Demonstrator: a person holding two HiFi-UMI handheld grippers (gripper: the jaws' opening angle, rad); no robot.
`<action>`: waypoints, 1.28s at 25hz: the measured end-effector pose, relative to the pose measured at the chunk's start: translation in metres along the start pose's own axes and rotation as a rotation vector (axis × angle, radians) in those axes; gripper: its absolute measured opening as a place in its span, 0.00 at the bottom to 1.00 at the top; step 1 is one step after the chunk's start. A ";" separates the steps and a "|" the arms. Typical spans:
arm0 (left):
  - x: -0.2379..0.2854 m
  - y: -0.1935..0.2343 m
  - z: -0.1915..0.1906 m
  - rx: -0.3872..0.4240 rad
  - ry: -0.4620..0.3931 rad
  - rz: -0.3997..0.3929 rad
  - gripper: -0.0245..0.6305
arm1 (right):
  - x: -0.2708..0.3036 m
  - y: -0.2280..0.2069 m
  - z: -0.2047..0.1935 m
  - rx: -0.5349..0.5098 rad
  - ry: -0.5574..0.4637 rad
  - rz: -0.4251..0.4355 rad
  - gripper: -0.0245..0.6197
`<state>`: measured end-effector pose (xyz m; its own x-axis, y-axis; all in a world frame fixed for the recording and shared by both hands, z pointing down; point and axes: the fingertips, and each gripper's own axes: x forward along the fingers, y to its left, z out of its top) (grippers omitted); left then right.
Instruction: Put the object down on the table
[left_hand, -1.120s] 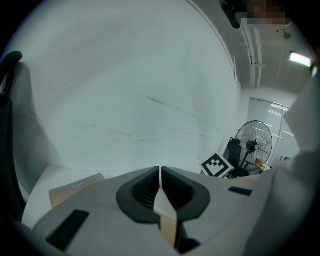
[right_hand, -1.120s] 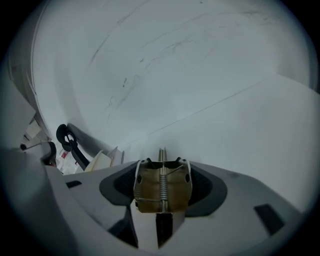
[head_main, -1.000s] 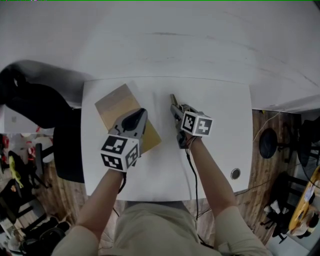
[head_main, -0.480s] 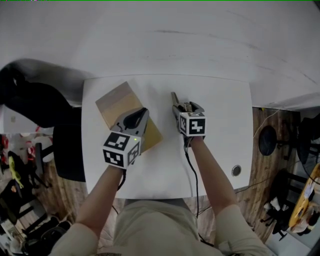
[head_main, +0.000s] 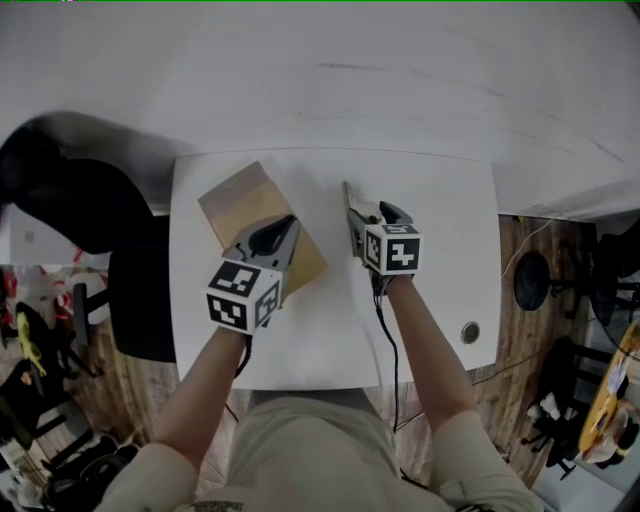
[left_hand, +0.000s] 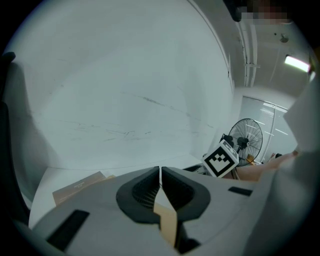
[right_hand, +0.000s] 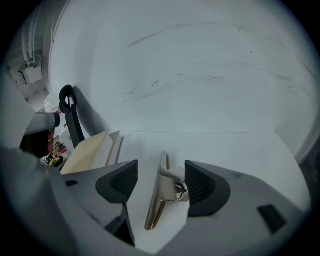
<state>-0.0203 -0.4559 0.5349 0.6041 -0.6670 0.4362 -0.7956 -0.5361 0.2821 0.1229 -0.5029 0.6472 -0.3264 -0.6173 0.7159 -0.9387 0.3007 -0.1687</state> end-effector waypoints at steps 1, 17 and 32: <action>-0.003 0.000 0.003 0.000 -0.005 0.001 0.09 | -0.008 0.004 0.005 0.001 -0.014 0.010 0.50; -0.084 -0.059 0.081 0.079 -0.175 -0.045 0.09 | -0.205 0.068 0.089 -0.040 -0.378 0.129 0.14; -0.177 -0.126 0.136 0.197 -0.336 -0.102 0.09 | -0.363 0.140 0.104 -0.225 -0.511 0.305 0.10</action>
<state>-0.0210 -0.3405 0.3058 0.6872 -0.7194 0.1011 -0.7262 -0.6759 0.1256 0.0981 -0.3125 0.2929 -0.6396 -0.7319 0.2351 -0.7668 0.6291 -0.1273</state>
